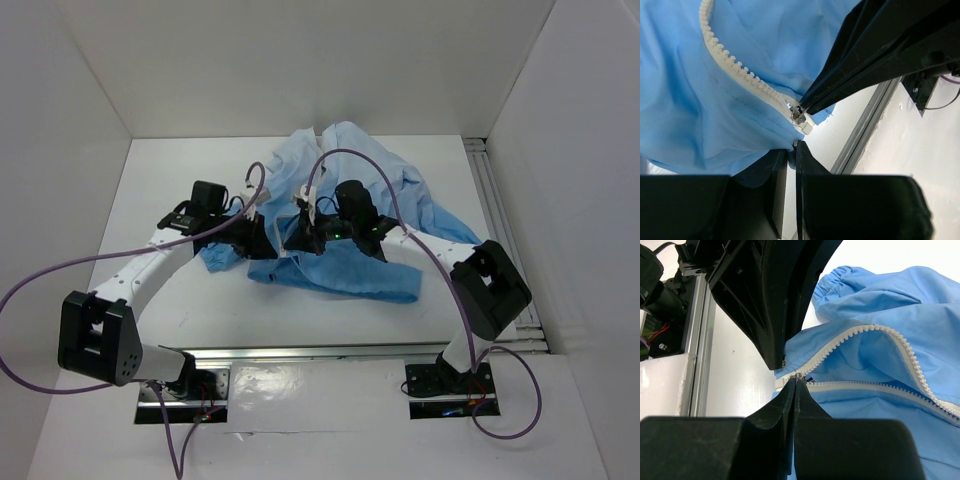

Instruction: Zip up the jacket

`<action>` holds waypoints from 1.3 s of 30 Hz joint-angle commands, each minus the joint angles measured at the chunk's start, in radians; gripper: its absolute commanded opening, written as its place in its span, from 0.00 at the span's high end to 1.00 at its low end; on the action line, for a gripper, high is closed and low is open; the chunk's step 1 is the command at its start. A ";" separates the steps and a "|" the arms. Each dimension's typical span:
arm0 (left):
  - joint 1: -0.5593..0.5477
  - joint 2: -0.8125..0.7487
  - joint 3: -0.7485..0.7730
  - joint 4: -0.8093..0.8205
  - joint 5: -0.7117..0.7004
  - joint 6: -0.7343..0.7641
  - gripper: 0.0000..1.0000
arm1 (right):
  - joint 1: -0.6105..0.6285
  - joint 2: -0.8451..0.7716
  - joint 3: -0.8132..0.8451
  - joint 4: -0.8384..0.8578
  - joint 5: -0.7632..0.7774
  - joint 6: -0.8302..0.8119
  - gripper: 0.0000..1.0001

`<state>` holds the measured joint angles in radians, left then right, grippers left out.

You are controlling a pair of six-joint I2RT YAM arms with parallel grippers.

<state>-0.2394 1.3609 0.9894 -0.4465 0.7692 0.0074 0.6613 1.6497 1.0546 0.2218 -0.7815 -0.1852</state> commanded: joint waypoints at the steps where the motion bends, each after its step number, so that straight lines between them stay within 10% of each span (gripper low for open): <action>1: -0.008 0.010 0.031 -0.092 -0.065 -0.046 0.84 | -0.034 -0.027 0.051 0.076 0.044 -0.028 1.00; 4: 0.002 -0.028 0.031 -0.092 -0.123 -0.084 0.47 | -0.034 -0.027 0.061 0.067 0.044 -0.028 1.00; 8: 0.002 -0.065 0.012 -0.092 -0.203 -0.159 0.26 | -0.034 -0.018 0.061 0.056 0.034 -0.028 1.00; 20: -0.029 -0.167 -0.190 0.374 -0.249 -0.627 0.24 | -0.025 -0.018 0.061 0.065 0.025 -0.019 1.00; 39: -0.061 -0.079 -0.190 0.511 -0.188 -0.656 0.48 | -0.025 -0.008 0.079 0.074 0.016 -0.010 1.00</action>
<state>-0.2974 1.2827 0.7898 -0.0185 0.5407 -0.6338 0.6350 1.6516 1.0809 0.2283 -0.7635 -0.1917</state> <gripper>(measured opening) 0.538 0.009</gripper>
